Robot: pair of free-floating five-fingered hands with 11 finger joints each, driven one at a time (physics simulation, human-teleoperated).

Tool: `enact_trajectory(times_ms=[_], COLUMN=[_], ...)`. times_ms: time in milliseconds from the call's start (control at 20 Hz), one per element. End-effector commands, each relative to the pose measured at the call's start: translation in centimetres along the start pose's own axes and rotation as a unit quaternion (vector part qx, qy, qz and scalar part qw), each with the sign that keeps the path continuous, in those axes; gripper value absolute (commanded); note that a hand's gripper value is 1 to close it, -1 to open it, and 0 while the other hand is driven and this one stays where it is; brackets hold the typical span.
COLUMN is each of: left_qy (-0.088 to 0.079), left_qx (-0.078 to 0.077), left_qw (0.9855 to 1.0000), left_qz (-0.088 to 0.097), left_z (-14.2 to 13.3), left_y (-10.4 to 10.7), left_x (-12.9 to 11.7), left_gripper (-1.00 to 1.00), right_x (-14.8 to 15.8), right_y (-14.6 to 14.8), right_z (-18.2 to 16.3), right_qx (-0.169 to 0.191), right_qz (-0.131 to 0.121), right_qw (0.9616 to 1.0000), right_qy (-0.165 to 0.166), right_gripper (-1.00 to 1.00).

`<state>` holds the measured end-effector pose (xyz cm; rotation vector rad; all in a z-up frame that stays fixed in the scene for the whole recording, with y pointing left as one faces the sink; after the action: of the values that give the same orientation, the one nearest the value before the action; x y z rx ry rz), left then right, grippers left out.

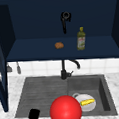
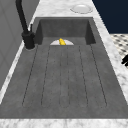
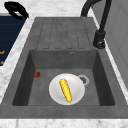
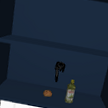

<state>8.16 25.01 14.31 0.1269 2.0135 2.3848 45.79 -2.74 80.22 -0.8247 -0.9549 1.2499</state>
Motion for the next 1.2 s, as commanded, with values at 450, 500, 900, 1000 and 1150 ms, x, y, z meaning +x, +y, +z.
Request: enact_trajectory(times_ms=[450, 500, 900, 1000, 1150], left_qy=[0.0, 0.0, 0.0, 0.0, 0.0], left_qx=[0.0, 0.0, 0.0, 0.0, 0.0], left_qw=[1.0, 1.0, 1.0, 1.0, 1.0], left_qz=[0.0, 0.0, 0.0, 0.0, 0.0], left_z=[0.0, 0.0, 0.0, 0.0, 0.0], left_y=[0.0, 0.0, 0.0, 0.0, 0.0], left_x=[0.0, 0.0, 0.0, 0.0, 0.0], left_gripper=[0.0, 0.0, 0.0, 0.0, 0.0], right_x=[-6.3, -6.8, -10.3, -10.3, -10.9], right_y=[-2.9, -3.0, -3.9, -4.3, -4.8], right_z=[1.4, 1.4, 2.5, 3.6, 4.7], right_qx=[0.012, 0.013, 0.023, 0.018, 0.014], right_qz=[0.003, 0.003, 0.001, 0.006, 0.01], right_qw=[0.9998, 0.9998, 0.9996, 0.9996, 0.9996], right_qy=[-0.015, -0.016, -0.017, -0.02, -0.022], right_gripper=[-1.0, -1.0, -1.0, -1.0, -1.0])
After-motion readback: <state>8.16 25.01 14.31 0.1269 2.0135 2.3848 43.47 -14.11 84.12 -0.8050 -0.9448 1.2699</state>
